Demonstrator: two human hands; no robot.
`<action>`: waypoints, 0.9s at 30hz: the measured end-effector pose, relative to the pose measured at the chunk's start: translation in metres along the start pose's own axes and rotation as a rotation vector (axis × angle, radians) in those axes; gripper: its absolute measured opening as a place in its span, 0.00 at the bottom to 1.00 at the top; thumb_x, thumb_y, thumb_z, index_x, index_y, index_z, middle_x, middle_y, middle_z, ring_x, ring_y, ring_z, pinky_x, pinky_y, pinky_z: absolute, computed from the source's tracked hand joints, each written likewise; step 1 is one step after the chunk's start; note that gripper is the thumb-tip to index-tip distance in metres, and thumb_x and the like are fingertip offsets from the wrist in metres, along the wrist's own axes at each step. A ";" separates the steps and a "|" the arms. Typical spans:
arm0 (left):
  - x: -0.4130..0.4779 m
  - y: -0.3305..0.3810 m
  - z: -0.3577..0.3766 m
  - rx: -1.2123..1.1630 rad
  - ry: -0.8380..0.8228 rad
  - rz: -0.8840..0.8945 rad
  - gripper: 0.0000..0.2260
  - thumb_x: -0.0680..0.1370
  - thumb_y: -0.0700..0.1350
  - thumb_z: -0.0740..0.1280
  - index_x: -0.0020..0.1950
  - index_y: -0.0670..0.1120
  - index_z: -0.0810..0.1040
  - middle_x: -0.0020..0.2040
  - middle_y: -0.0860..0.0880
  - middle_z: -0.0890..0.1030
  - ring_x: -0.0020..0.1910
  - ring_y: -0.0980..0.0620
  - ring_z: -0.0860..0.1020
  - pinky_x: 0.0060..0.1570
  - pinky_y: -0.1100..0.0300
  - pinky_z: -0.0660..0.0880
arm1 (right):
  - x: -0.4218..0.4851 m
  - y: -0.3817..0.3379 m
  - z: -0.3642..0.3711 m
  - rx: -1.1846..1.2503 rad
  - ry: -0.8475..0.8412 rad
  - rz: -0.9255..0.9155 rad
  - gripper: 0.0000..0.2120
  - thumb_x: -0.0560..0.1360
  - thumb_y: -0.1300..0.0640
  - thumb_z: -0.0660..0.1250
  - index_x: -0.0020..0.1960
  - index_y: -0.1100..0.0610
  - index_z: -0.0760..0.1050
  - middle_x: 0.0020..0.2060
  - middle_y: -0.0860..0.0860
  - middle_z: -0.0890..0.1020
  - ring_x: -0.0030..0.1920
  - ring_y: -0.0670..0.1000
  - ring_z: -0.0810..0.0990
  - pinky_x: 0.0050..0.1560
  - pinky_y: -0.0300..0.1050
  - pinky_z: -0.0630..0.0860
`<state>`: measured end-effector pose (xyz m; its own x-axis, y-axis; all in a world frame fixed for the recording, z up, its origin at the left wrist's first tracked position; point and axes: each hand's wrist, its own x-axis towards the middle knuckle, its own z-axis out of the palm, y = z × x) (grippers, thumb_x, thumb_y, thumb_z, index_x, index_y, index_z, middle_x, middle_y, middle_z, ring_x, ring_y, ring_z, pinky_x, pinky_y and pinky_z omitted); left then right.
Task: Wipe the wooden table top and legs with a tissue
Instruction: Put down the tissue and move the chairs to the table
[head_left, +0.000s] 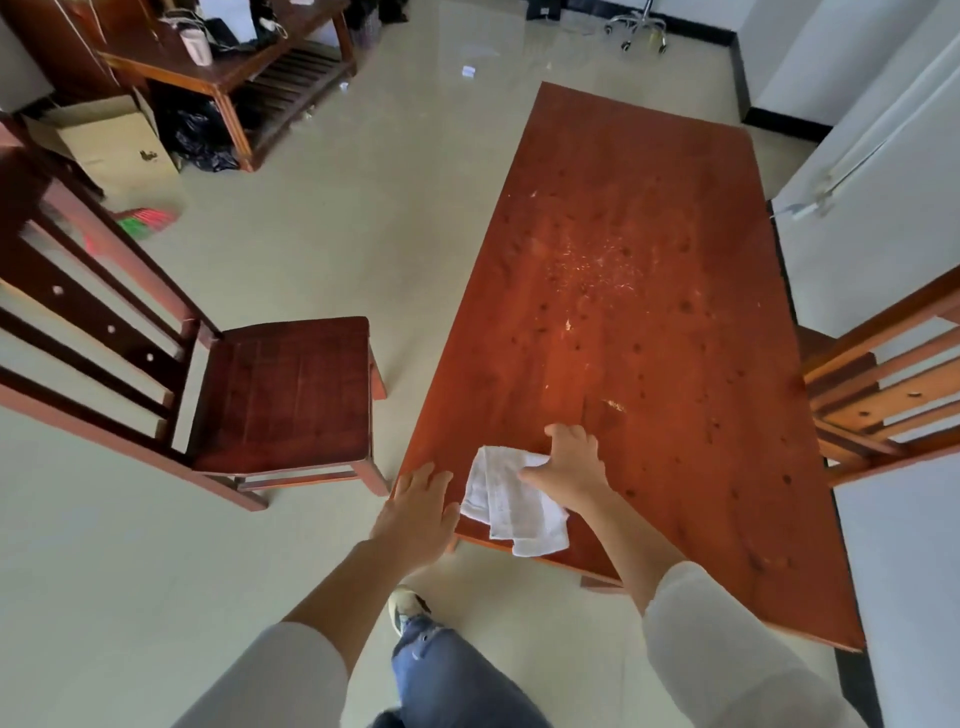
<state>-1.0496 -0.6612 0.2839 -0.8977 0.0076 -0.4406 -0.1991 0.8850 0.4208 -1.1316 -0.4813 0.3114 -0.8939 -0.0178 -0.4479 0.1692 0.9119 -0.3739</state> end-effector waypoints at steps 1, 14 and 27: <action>0.001 -0.005 -0.005 -0.063 -0.012 0.017 0.21 0.81 0.52 0.53 0.74 0.49 0.59 0.75 0.49 0.58 0.74 0.47 0.57 0.71 0.49 0.61 | 0.000 -0.009 -0.001 -0.095 0.049 -0.058 0.31 0.70 0.50 0.69 0.70 0.54 0.64 0.65 0.51 0.67 0.67 0.53 0.64 0.64 0.52 0.66; 0.025 -0.200 -0.189 -0.185 0.275 -0.213 0.20 0.81 0.49 0.55 0.73 0.49 0.62 0.74 0.48 0.62 0.73 0.46 0.58 0.68 0.49 0.63 | 0.024 -0.284 0.077 -0.024 -0.086 -0.481 0.20 0.75 0.54 0.64 0.66 0.56 0.71 0.63 0.54 0.73 0.66 0.55 0.67 0.64 0.51 0.67; 0.006 -0.417 -0.394 0.050 0.489 0.099 0.18 0.80 0.45 0.56 0.70 0.47 0.68 0.73 0.46 0.64 0.73 0.46 0.55 0.71 0.51 0.56 | -0.006 -0.547 0.201 0.237 -0.117 -0.437 0.18 0.76 0.53 0.64 0.65 0.57 0.73 0.62 0.53 0.77 0.64 0.52 0.73 0.64 0.47 0.70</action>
<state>-1.1273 -1.2134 0.4186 -0.9929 -0.1161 0.0275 -0.0957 0.9125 0.3977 -1.1352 -1.0625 0.3559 -0.8523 -0.4347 -0.2910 -0.1085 0.6910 -0.7147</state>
